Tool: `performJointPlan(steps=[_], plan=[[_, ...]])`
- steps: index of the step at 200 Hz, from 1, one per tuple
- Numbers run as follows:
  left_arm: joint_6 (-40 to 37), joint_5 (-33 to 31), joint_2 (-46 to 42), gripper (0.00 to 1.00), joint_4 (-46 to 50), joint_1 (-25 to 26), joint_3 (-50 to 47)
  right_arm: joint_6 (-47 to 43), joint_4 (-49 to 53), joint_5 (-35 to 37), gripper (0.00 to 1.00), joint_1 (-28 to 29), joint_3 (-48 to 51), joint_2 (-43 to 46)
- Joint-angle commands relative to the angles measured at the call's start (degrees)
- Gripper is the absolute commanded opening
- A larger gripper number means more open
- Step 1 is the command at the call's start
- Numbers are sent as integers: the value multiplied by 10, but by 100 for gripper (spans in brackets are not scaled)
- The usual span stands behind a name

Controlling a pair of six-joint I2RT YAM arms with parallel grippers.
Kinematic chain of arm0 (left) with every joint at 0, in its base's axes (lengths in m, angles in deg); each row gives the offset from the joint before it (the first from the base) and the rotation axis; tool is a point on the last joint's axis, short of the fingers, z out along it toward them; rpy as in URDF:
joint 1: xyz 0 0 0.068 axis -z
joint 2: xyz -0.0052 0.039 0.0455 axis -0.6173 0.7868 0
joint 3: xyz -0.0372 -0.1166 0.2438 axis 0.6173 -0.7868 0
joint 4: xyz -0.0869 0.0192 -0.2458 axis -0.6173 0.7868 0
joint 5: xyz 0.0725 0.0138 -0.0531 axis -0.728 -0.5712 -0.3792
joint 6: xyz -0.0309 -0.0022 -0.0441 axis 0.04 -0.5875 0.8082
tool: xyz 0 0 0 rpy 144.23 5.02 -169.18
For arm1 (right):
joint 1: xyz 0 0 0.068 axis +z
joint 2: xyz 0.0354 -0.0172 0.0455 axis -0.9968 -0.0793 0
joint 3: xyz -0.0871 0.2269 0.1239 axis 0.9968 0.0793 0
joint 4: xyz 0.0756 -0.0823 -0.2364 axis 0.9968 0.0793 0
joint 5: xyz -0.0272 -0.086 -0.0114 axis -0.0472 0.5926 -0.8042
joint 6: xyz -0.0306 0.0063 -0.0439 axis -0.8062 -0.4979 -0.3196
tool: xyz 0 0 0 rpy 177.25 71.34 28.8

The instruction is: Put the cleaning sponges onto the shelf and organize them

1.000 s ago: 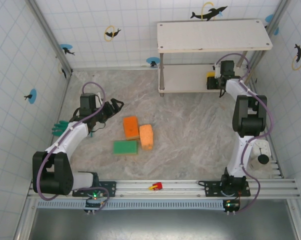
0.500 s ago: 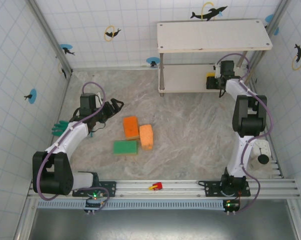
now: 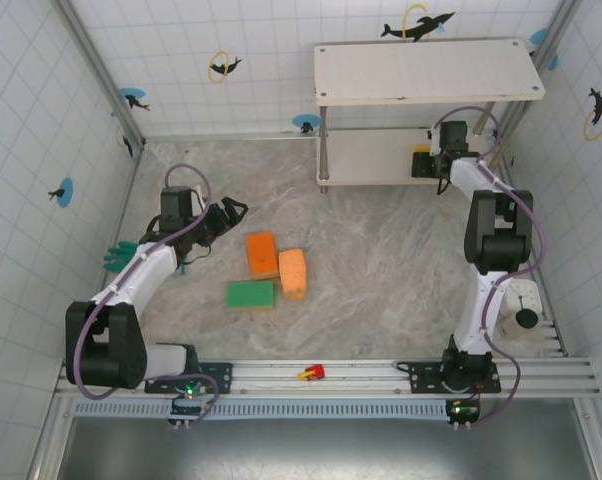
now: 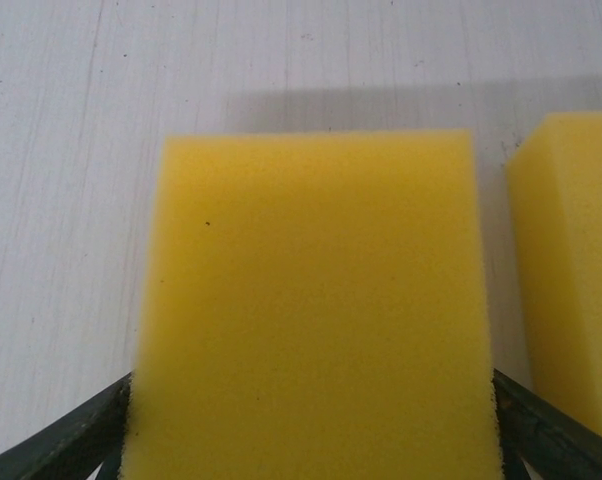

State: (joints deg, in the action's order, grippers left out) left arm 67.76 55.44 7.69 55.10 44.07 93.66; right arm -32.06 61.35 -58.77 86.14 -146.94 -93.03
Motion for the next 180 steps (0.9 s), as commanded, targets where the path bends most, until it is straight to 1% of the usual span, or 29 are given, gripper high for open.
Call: performJointPlan(steps=[1, 110, 180], plan=[[-2, 0, 4, 97, 10, 1, 11, 9, -9, 5, 80, 2, -25, -13], [-6, -3, -2, 97, 14, 2, 9, 7, -24, 7, 82, 7, 7, 26], [-8, -5, -6, 97, 15, 1, 5, 3, -43, 16, 83, 7, 63, 73]])
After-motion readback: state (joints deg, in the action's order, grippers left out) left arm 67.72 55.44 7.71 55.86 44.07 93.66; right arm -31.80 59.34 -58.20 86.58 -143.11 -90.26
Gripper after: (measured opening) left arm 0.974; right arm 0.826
